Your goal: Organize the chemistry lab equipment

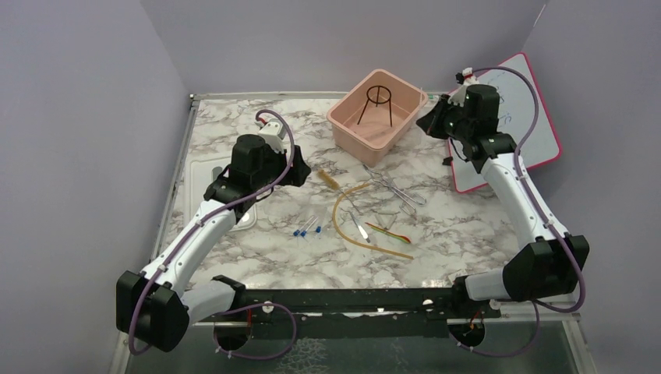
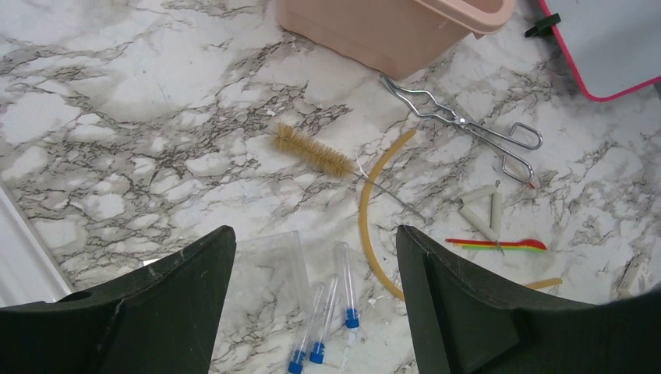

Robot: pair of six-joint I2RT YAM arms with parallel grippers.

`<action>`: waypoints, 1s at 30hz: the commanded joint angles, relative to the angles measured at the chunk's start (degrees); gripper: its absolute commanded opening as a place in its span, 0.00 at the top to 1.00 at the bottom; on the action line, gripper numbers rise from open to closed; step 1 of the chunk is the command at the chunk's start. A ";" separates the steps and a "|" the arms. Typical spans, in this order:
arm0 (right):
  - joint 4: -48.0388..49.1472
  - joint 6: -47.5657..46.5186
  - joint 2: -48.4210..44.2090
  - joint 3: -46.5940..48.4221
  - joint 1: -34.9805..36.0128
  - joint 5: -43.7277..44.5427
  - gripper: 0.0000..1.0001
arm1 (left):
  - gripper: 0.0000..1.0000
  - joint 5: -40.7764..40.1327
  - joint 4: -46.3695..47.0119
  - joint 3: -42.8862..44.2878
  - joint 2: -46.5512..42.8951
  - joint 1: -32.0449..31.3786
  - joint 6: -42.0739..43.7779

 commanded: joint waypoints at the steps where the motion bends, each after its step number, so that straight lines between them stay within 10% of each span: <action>1: 7.06 16.39 1.53 0.08 5.17 8.13 0.99 | 0.22 -0.38 1.50 -0.45 -2.34 0.22 -0.59; 11: 0.76 37.11 12.95 7.68 15.85 40.52 0.99 | 0.22 -1.80 1.24 -0.73 -3.77 0.16 -0.53; 30: -9.24 46.43 34.66 23.09 18.53 47.56 0.97 | 0.22 -4.02 0.26 -0.46 -2.11 -0.22 0.29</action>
